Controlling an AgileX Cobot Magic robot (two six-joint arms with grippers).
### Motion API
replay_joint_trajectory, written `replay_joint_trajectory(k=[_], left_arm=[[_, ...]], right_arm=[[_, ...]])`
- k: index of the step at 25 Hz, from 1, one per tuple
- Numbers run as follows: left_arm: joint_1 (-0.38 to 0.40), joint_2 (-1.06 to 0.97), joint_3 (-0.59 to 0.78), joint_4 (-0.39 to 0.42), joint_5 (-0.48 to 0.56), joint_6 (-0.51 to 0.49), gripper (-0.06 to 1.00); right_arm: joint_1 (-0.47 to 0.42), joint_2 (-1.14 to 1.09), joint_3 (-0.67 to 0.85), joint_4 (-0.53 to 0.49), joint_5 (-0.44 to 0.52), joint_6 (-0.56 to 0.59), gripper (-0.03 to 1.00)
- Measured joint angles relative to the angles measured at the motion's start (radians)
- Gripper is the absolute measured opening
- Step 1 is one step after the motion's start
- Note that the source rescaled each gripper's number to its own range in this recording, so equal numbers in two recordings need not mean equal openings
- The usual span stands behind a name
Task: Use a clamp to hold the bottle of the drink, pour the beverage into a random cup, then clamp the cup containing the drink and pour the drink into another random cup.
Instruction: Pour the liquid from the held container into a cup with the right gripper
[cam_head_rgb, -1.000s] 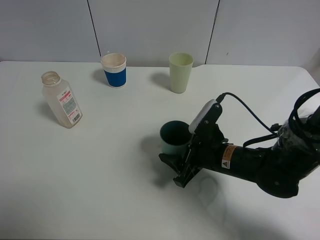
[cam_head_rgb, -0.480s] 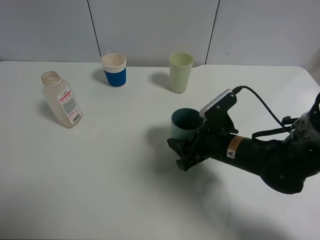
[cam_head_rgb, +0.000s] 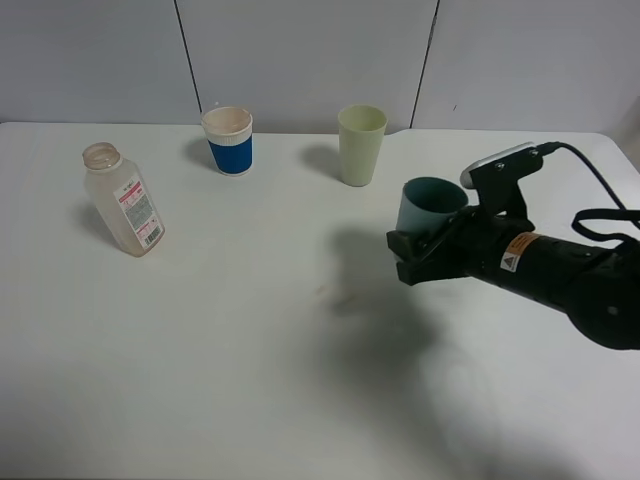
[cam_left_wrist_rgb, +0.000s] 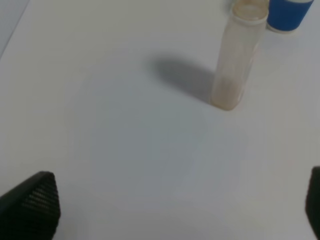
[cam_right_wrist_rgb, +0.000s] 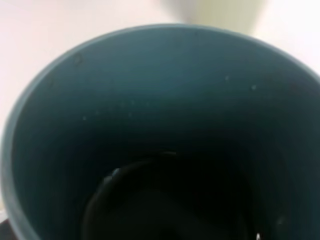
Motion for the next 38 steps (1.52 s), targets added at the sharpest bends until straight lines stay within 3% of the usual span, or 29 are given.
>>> replay_joint_trajectory(k=[2, 5, 13, 19, 25, 30, 34, 38], left_arm=[[0.0, 0.0, 0.0, 0.0, 0.0, 0.0, 1.0], [0.0, 0.0, 0.0, 0.0, 0.0, 0.0, 1.0], [0.0, 0.0, 0.0, 0.0, 0.0, 0.0, 1.0], [0.0, 0.0, 0.0, 0.0, 0.0, 0.0, 1.0], [0.0, 0.0, 0.0, 0.0, 0.0, 0.0, 1.0], [0.0, 0.0, 0.0, 0.0, 0.0, 0.0, 1.0], [0.0, 0.0, 0.0, 0.0, 0.0, 0.0, 1.0], [0.0, 0.0, 0.0, 0.0, 0.0, 0.0, 1.0]], right_arm=[[-0.024, -0.015, 0.0, -0.013, 0.006, 0.014, 0.01], [-0.138, -0.062, -0.027, -0.1, 0.055, 0.093, 0.01], [-0.276, -0.08, -0.241, -0.503, 0.307, 0.435, 0.01], [-0.283, -0.08, -0.436, -0.817, 0.519, 0.667, 0.01], [-0.283, -0.079, -0.557, -1.062, 0.666, 0.879, 0.01], [-0.284, -0.075, -0.629, -1.277, 0.76, 1.123, 0.01], [-0.271, -0.038, -0.683, -1.416, 0.832, 1.305, 0.01], [-0.238, 0.014, -0.735, -1.471, 0.899, 1.359, 0.01]])
